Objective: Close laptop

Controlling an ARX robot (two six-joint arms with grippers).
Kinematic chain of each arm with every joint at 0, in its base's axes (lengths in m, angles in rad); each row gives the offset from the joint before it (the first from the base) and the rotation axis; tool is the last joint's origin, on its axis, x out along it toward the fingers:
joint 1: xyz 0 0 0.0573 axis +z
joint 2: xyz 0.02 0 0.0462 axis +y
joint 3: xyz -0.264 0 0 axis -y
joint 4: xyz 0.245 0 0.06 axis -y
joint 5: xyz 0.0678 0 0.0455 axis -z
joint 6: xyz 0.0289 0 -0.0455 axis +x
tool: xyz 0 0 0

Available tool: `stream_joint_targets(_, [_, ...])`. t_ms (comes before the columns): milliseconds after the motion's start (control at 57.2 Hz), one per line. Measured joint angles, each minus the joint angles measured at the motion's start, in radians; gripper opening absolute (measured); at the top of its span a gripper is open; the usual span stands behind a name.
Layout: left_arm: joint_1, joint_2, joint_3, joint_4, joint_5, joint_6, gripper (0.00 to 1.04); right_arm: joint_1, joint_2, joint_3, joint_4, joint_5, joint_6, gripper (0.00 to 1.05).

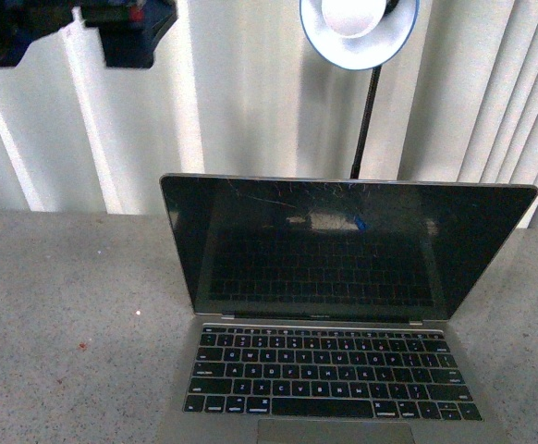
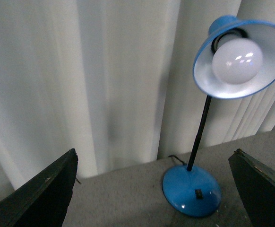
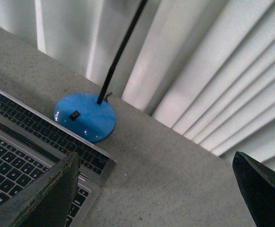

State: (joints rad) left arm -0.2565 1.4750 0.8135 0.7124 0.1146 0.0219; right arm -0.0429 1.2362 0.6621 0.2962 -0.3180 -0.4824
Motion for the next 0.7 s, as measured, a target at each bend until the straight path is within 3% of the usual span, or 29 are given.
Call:
stream_joint_targets(157, [-0.04,0.031,0.071,-0.049,-0.013,0.092,0.98,0.042,0.064,0.093,0.003,0.029,-0.075,0.97])
stream_joint_targets(384, [-0.055,0.113,0.159,-0.214,-0.153,0.224,0.98,0.075,0.18,0.177,-0.018,0.003,-0.123,0.95])
stream_joint_targets(489, [-0.063,0.135,0.209,-0.279,-0.203,0.271,0.94,0.1,0.225,0.214,-0.003,0.0,-0.134,0.76])
stream_joint_targets(699, [-0.09,0.163,0.292,-0.425,-0.22,0.346,0.55,0.127,0.292,0.28,-0.044,-0.037,-0.162,0.39])
